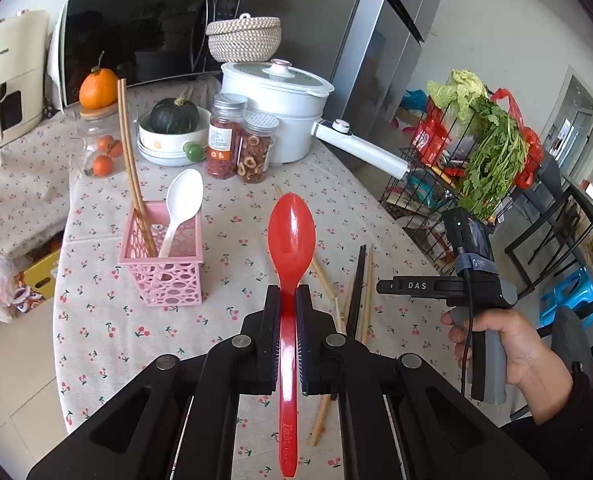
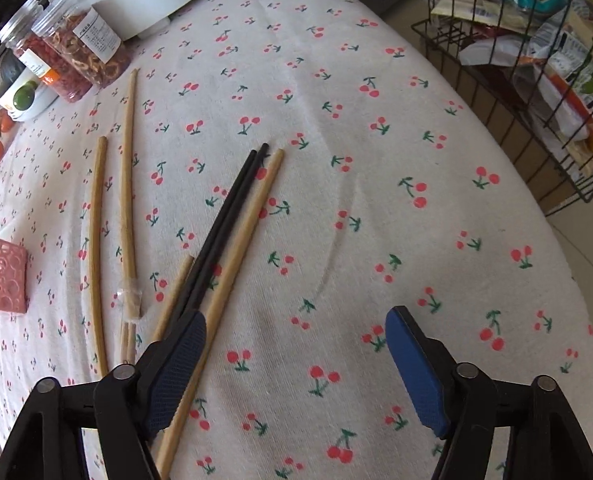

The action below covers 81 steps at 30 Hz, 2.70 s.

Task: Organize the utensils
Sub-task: 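Lift the red spoon with the left tool while the right tool grasps a wooden chopstick, then lower the red spoon into the basket with the left tool while the right tool carries the chopstick over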

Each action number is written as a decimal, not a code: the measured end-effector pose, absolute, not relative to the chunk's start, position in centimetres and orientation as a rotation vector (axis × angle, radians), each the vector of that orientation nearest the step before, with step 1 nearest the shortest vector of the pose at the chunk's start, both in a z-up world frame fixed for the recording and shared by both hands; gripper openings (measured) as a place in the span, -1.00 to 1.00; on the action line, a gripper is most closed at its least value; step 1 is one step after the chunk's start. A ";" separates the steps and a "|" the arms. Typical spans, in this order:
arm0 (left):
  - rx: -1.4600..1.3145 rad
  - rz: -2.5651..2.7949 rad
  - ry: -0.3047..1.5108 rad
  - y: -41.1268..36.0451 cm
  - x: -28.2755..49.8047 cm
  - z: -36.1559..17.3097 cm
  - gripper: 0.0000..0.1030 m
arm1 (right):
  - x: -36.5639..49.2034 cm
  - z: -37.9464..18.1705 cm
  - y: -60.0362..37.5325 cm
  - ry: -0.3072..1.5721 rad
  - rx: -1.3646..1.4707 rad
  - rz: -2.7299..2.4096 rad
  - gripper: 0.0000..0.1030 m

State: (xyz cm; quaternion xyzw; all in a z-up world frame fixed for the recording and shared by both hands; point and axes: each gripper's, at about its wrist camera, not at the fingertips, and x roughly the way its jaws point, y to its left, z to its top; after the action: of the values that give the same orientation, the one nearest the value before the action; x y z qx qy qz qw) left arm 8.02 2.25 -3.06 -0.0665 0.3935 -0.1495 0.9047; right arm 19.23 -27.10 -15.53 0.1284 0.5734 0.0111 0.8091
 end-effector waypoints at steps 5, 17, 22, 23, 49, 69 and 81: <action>-0.141 -0.300 0.829 3.8 8.1 -3.8 -0.86 | 20.7 -16.0 -25.5 1.198 0.202 -0.065 0.00; -0.135 -0.292 0.849 4.3 8.0 -4.4 -0.86 | 21.3 -16.1 -23.0 1.241 0.078 -0.084 -0.71; -0.138 -0.277 0.835 4.1 7.9 -4.1 -0.86 | 20.9 -16.2 -23.1 1.235 0.083 -0.035 -0.88; -0.145 -0.271 0.829 4.3 7.8 -4.0 -0.86 | 20.8 -16.2 -23.3 1.236 0.093 -0.025 -0.89; -0.138 0.016 0.188 7.9 10.0 3.5 -0.86 | 12.6 0.6 -20.3 0.592 0.274 0.342 -0.89; -0.136 0.114 0.322 9.6 17.1 -5.2 -0.77 | 15.0 -0.6 -19.0 0.554 0.247 0.345 -0.89; -0.253 0.102 0.659 11.2 12.8 -3.7 0.09 | 14.4 0.5 -16.2 0.505 0.284 0.368 -0.89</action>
State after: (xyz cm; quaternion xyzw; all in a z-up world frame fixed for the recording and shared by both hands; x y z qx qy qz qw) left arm 12.80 11.23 -3.70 -0.1237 0.3227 0.0499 0.9370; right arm 14.37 -16.24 0.54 0.1393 0.2475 0.1804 0.9417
